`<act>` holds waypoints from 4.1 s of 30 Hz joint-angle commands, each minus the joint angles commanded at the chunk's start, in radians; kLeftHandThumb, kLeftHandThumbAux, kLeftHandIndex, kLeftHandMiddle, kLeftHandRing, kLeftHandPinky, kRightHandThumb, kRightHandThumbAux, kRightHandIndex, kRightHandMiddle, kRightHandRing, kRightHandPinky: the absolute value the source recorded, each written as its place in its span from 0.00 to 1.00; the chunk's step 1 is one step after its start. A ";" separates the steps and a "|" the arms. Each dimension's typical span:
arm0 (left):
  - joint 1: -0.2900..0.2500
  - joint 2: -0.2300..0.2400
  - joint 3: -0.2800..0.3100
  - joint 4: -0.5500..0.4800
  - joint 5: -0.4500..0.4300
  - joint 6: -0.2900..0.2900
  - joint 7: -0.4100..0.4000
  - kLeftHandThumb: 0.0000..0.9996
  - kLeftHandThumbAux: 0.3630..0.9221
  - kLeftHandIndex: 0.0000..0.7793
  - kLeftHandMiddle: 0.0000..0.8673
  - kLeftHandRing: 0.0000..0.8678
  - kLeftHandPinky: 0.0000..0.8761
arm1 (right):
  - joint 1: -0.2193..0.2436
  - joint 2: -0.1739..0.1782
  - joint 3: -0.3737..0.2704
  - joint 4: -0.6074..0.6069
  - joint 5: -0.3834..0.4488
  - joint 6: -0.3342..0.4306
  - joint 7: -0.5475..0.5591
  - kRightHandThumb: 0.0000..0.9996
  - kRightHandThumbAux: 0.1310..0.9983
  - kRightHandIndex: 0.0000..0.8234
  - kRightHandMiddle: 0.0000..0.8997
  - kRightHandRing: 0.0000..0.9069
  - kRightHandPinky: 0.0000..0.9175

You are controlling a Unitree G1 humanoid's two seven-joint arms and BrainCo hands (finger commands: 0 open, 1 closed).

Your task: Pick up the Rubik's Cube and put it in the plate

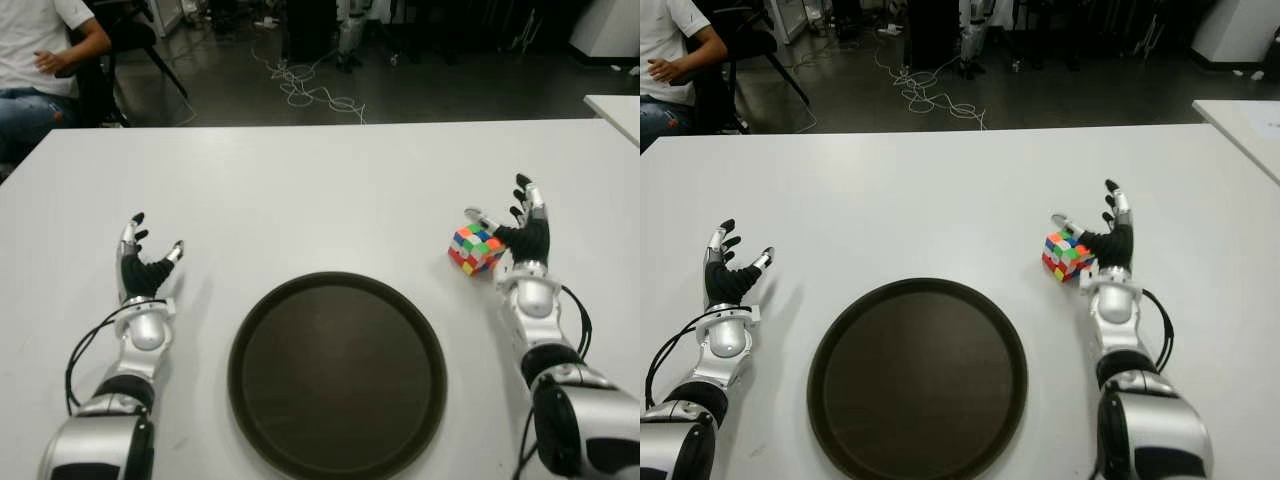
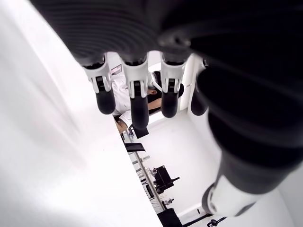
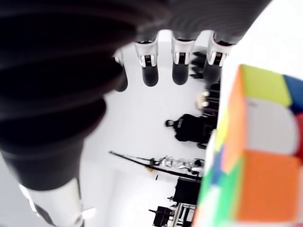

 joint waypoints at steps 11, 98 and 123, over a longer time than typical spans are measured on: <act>-0.001 0.002 -0.014 0.002 0.010 0.001 0.016 0.00 0.80 0.16 0.15 0.15 0.13 | -0.003 -0.004 0.021 0.010 -0.015 -0.022 -0.030 0.00 0.81 0.02 0.01 0.00 0.00; -0.007 -0.019 -0.048 -0.008 0.031 0.009 0.071 0.00 0.75 0.16 0.15 0.16 0.16 | 0.141 -0.168 0.336 -0.708 -0.415 0.901 0.171 0.00 0.54 0.00 0.00 0.05 0.16; -0.007 -0.022 -0.025 -0.006 0.000 0.021 0.039 0.00 0.78 0.18 0.14 0.13 0.11 | 0.147 -0.163 0.331 -0.705 -0.390 0.876 0.157 0.00 0.57 0.00 0.00 0.05 0.11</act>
